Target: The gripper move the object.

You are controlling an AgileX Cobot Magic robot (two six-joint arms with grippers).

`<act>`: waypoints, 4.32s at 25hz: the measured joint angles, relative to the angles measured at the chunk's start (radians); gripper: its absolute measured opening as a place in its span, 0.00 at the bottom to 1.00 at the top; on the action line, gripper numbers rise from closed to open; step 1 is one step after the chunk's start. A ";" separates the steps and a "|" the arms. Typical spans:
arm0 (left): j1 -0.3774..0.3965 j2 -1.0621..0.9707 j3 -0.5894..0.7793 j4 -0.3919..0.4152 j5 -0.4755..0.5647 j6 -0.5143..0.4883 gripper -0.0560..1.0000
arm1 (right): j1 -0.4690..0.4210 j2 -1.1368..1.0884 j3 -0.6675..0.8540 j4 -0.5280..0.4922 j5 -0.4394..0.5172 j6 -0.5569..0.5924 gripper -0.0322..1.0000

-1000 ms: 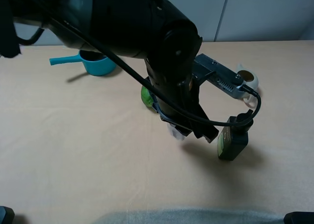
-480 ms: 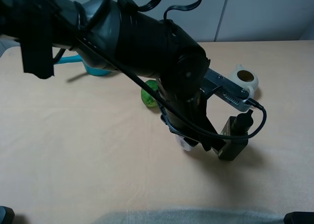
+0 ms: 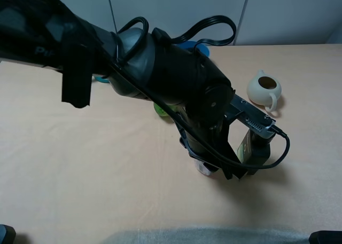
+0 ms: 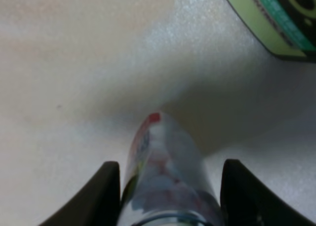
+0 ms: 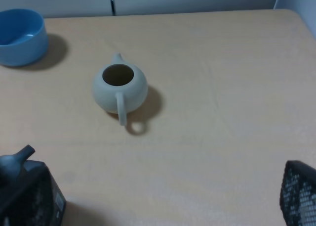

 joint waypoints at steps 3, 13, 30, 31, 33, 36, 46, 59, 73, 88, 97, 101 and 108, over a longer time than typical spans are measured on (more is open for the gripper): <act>-0.002 0.003 0.000 0.000 -0.010 0.000 0.48 | 0.000 0.000 0.000 0.001 0.000 0.000 0.70; -0.002 0.003 0.000 0.000 -0.027 0.000 0.48 | 0.000 0.000 0.000 0.005 0.000 0.000 0.70; -0.002 0.003 0.000 0.000 -0.036 0.000 0.65 | 0.000 0.000 0.000 0.007 0.000 0.000 0.70; -0.002 0.003 0.000 0.000 -0.036 0.000 0.66 | 0.000 0.000 0.000 0.007 0.000 0.000 0.70; -0.002 0.003 0.000 0.000 -0.036 0.000 0.67 | 0.000 0.000 0.000 0.007 0.000 0.000 0.70; -0.002 0.003 0.000 0.000 -0.036 0.000 0.67 | 0.000 0.000 0.000 0.007 0.000 0.000 0.70; -0.002 -0.029 0.000 0.000 -0.007 0.000 0.67 | 0.000 0.000 0.000 0.007 0.000 0.000 0.70; -0.002 -0.132 0.000 0.000 0.129 0.005 0.67 | 0.000 0.000 0.000 0.008 0.000 0.000 0.70; -0.002 -0.265 0.000 0.000 0.198 0.071 0.67 | 0.000 0.000 0.000 0.010 0.000 0.000 0.70; -0.003 -0.430 0.000 0.097 0.184 0.158 0.67 | 0.000 0.000 0.000 0.011 0.000 0.000 0.70; -0.003 -0.546 0.000 0.206 0.180 0.161 0.69 | 0.000 0.000 0.000 0.011 0.000 0.000 0.70; -0.003 -0.590 0.000 0.244 0.181 0.161 0.75 | 0.000 0.000 0.000 0.011 0.000 0.000 0.70; -0.003 -0.661 0.000 0.297 0.239 0.161 0.88 | 0.000 0.000 0.000 0.011 0.000 0.000 0.70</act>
